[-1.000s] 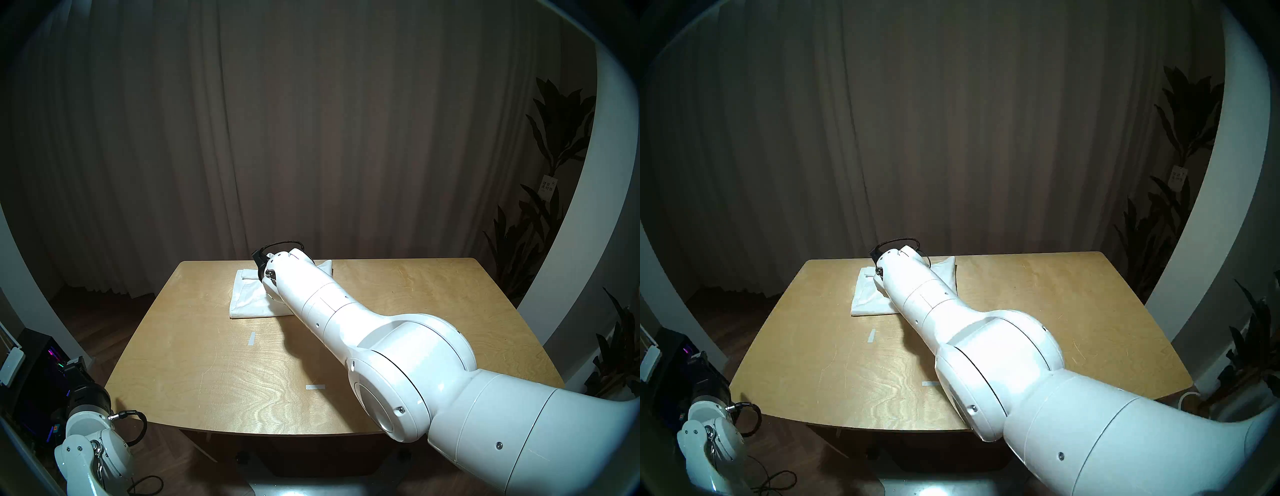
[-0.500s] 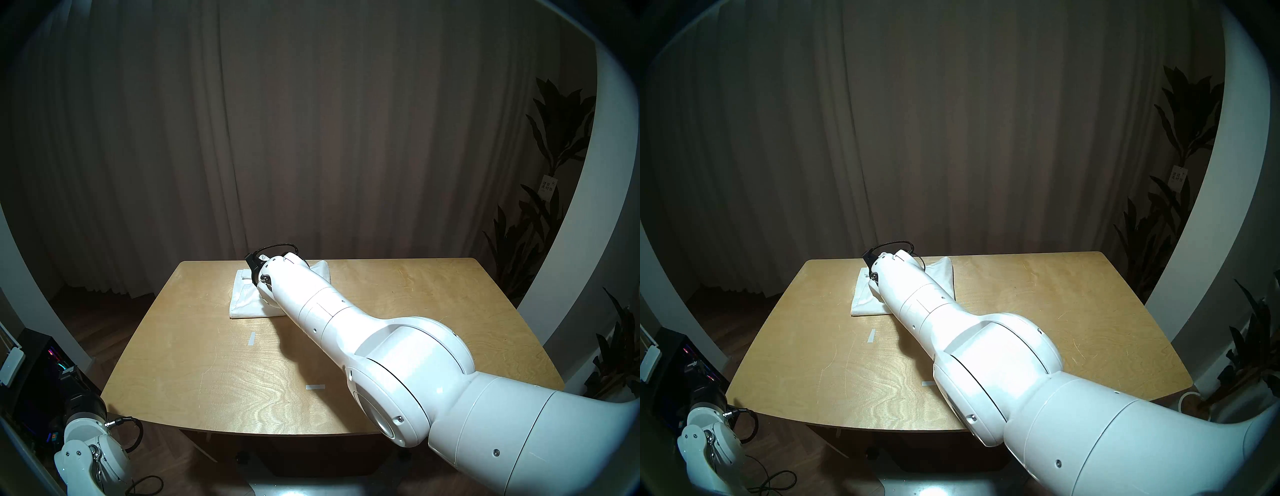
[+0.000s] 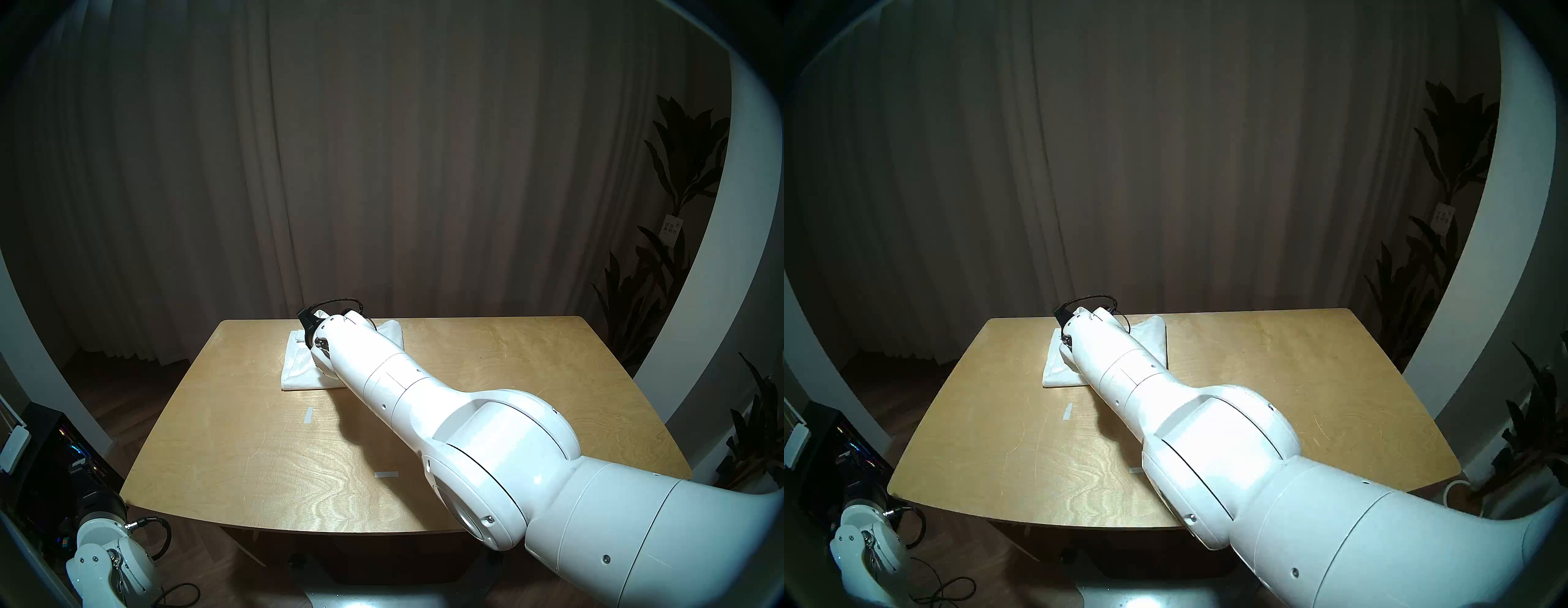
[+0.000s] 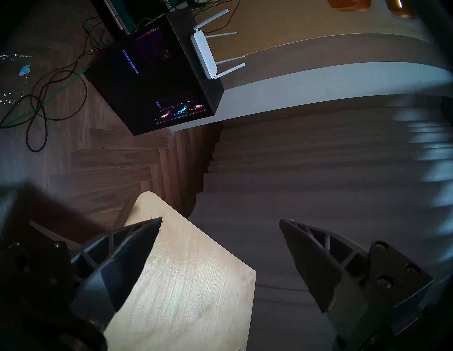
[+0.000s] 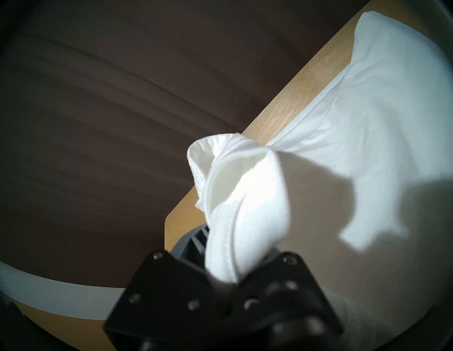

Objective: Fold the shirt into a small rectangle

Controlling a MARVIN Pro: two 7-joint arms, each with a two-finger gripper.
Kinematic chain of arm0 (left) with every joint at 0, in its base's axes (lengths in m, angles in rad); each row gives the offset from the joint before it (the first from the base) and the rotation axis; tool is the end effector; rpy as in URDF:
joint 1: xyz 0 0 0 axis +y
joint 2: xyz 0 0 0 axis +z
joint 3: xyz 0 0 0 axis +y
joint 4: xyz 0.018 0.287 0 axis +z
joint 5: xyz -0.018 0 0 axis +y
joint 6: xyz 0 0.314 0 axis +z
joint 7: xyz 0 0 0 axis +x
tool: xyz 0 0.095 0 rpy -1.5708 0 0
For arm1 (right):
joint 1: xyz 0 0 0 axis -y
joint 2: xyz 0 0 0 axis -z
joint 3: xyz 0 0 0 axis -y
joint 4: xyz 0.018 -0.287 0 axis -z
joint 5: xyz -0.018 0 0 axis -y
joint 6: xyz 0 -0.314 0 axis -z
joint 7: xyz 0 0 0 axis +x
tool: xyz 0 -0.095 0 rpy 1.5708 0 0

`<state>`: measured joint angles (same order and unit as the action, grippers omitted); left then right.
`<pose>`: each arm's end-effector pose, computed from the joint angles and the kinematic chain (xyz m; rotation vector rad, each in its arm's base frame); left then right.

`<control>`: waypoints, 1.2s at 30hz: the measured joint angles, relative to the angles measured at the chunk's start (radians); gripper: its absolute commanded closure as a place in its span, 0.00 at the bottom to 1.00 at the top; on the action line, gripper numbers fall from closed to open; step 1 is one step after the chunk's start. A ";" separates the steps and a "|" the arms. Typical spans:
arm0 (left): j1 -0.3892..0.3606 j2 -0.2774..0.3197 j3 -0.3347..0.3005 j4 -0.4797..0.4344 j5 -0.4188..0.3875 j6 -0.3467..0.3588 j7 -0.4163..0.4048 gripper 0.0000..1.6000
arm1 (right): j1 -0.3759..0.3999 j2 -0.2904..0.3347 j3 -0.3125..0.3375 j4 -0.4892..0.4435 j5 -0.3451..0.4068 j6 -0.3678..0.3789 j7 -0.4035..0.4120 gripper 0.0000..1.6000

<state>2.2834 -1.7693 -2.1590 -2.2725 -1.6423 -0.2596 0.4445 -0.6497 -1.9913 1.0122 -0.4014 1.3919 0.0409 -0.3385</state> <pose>0.1416 0.1962 -0.2781 0.9863 2.2013 1.5606 0.5382 0.3380 -0.2692 -2.1178 0.6810 -0.8819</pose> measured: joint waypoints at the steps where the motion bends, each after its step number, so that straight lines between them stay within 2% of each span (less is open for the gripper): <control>1: 0.000 0.000 0.000 0.000 0.000 0.000 0.000 0.00 | 0.000 0.000 -0.002 0.000 0.003 -0.003 0.000 0.00; 18: -0.023 0.005 -0.001 0.006 -0.006 -0.001 -0.001 0.00 | 0.001 -0.002 -0.036 -0.020 0.086 -0.045 0.000 0.00; 25: -0.034 0.010 0.010 0.003 -0.007 0.010 -0.002 0.00 | -0.012 -0.003 -0.030 -0.033 0.169 -0.047 -0.003 0.00; 36: -0.049 0.020 0.035 -0.005 -0.008 0.036 -0.003 0.00 | -0.090 -0.003 -0.040 -0.037 0.315 -0.037 -0.018 0.00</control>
<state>2.2341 -1.7491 -2.1239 -2.2772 -1.6499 -0.2235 0.4413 -0.7393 -1.9945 0.9726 -0.4385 1.7064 0.0036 -0.3561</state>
